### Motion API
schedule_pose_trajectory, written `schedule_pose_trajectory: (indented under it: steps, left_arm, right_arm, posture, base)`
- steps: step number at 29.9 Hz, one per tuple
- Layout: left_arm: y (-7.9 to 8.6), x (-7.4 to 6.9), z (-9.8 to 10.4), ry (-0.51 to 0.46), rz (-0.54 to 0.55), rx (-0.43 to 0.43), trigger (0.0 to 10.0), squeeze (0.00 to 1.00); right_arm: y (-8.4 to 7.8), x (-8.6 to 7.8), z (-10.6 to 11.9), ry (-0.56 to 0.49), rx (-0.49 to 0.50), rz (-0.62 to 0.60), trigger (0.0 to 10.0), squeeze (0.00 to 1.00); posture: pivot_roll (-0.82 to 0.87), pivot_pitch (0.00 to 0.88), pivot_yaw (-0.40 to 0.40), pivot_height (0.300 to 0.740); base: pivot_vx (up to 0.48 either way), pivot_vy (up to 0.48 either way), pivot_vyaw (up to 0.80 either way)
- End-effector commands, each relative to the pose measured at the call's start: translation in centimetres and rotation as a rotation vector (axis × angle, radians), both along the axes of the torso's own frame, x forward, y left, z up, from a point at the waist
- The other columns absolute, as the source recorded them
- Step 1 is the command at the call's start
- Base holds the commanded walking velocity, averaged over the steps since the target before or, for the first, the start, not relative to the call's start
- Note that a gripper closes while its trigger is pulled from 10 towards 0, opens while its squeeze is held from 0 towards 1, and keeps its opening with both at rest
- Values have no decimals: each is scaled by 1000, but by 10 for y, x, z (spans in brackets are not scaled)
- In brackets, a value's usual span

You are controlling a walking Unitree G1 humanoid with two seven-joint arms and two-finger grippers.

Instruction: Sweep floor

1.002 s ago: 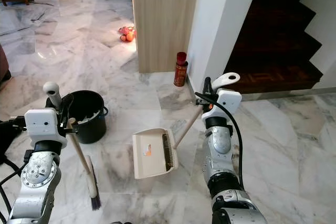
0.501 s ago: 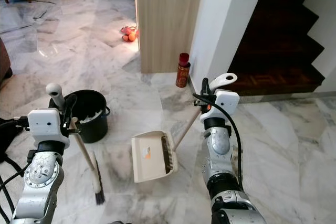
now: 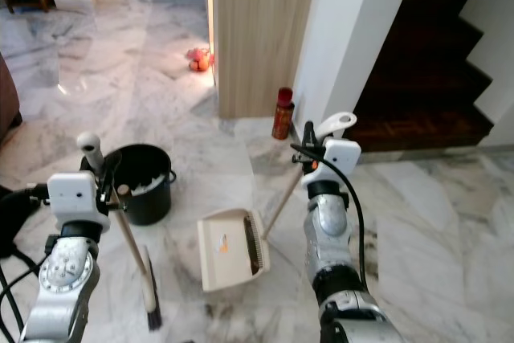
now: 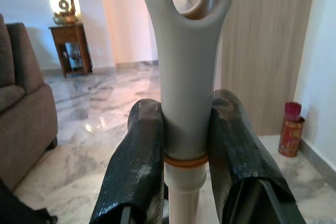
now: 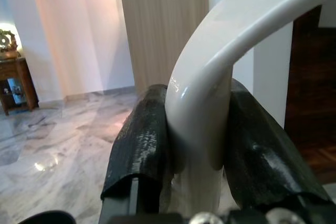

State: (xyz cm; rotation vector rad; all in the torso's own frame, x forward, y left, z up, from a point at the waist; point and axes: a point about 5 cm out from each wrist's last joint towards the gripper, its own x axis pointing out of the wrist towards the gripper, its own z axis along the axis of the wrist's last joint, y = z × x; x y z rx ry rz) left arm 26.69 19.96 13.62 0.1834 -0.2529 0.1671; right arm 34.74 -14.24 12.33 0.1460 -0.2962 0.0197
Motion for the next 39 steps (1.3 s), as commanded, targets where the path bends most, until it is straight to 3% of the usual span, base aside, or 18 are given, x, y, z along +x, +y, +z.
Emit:
schedule_pose_trajectory:
  steps: [1, 39]
  left_arm:
    - [-4, 0, 8, -33, -17, 12, 10000, 0]
    - [-7, -3, 8, -20, 4, -14, 10000, 0]
  right_arm:
    - [-6, 2, 9, -41, 7, -21, 10000, 0]
    - [2, 3, 9, -25, 1, 16, 10000, 0]
  posture:
    - [108, 14, -50, 740]
    - [124, 72, -68, 740]
  base:
    - [0, 240, 0]
    - [0, 243, 38]
